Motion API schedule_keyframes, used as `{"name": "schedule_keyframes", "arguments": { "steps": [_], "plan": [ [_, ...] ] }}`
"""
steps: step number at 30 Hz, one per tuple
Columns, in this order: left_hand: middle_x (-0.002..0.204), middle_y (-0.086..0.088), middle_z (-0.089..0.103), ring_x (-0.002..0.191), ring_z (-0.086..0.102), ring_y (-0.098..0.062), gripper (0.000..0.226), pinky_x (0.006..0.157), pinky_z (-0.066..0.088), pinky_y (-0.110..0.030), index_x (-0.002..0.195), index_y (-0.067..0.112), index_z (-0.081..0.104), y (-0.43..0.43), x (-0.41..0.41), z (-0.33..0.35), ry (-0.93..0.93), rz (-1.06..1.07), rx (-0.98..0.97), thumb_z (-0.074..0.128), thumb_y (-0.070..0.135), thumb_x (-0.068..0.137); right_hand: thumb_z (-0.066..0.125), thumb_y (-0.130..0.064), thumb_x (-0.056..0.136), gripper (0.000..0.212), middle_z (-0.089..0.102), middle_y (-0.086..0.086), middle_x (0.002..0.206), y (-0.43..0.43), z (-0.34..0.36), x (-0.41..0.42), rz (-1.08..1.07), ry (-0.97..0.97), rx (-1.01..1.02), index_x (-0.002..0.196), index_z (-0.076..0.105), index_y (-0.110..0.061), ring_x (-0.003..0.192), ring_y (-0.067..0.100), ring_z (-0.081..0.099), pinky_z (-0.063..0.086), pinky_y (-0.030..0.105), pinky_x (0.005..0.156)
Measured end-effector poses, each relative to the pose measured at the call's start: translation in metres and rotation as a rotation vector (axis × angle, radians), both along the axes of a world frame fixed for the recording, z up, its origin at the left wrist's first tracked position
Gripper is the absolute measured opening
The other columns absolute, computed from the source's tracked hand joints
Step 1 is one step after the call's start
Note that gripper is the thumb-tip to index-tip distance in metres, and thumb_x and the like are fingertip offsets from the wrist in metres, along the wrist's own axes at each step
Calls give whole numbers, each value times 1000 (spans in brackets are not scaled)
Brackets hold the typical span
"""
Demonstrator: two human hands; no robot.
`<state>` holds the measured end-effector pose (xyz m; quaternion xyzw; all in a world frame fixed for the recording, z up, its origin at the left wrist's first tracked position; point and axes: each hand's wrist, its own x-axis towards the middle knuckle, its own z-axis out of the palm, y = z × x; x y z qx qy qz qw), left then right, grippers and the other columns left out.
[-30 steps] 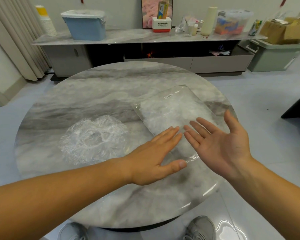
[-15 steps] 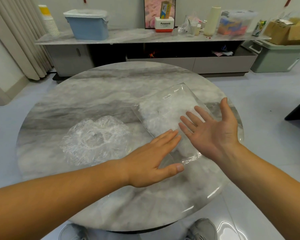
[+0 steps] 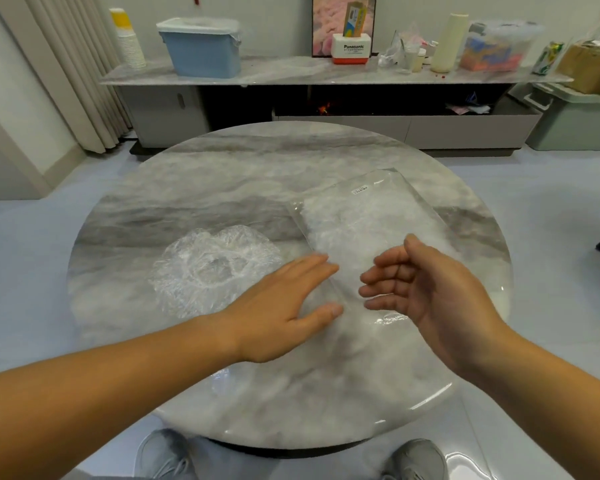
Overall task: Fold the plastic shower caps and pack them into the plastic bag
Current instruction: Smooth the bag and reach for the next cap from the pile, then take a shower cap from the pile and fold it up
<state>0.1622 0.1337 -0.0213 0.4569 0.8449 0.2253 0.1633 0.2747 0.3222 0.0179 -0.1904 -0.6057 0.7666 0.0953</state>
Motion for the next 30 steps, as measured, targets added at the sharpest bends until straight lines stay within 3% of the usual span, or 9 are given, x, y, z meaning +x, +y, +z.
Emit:
{"name": "schedule_keyframes", "arguments": {
  "steps": [4,6,9,12,17,19,22,25,30],
  "plan": [
    [160,7,34,148,28,-11,47,117,26,-28,131,32,59,-52,-21,-13,91,283,-44,33,59,102,52,-39,100,36,77,5,104,-39,-11,-19,292,-94,265,102,72,-10,101,17,72,60,38,89],
    [163,2,29,152,21,-15,52,120,25,-37,121,34,65,-76,-28,-23,65,356,-134,27,63,99,46,-45,101,38,73,-7,112,-57,-19,-28,409,-181,431,107,73,-19,106,2,66,57,31,95],
    [168,-1,17,155,9,-14,64,122,20,-38,112,31,68,-101,-31,-39,20,370,-245,19,68,95,44,-54,101,46,68,0,116,-71,-37,-41,501,-261,595,110,69,-17,110,14,62,51,37,101],
    [168,-2,17,155,10,-15,72,123,20,-40,111,29,67,-109,-35,-47,9,362,-264,12,72,91,44,-55,100,35,66,-11,105,-76,-50,-52,476,-280,704,98,67,-29,99,6,59,45,27,90],
    [163,-2,31,151,25,-18,95,123,20,-35,147,21,47,-109,-47,-50,147,313,-207,2,74,83,46,-49,102,32,63,-16,79,-75,-61,-63,372,-271,775,82,61,-27,72,-2,56,42,22,72],
    [162,0,33,150,27,-17,93,122,18,-31,154,18,38,-109,-51,-46,187,314,-155,5,72,86,47,-50,100,31,59,-19,73,-72,-64,-63,349,-275,746,81,60,-30,72,-1,56,48,27,77],
    [164,3,27,151,23,-13,85,120,13,-24,157,18,32,-109,-49,-35,244,295,-87,11,68,91,47,-53,98,27,63,-20,104,-67,-66,-60,299,-238,729,108,64,-33,102,2,60,52,37,98],
    [161,2,35,148,31,-15,79,118,19,-26,154,18,39,-109,-36,-29,312,157,-45,17,65,95,51,-50,98,40,49,-17,133,-63,-59,-54,210,-125,790,135,51,-34,118,-3,52,46,18,95],
    [128,2,65,114,62,-16,51,93,55,-33,128,18,64,-108,-3,-37,378,-111,19,39,53,101,59,-60,89,52,51,-18,139,-48,-61,-35,349,176,1118,130,58,-29,134,-1,44,35,14,109]
  ]
}}
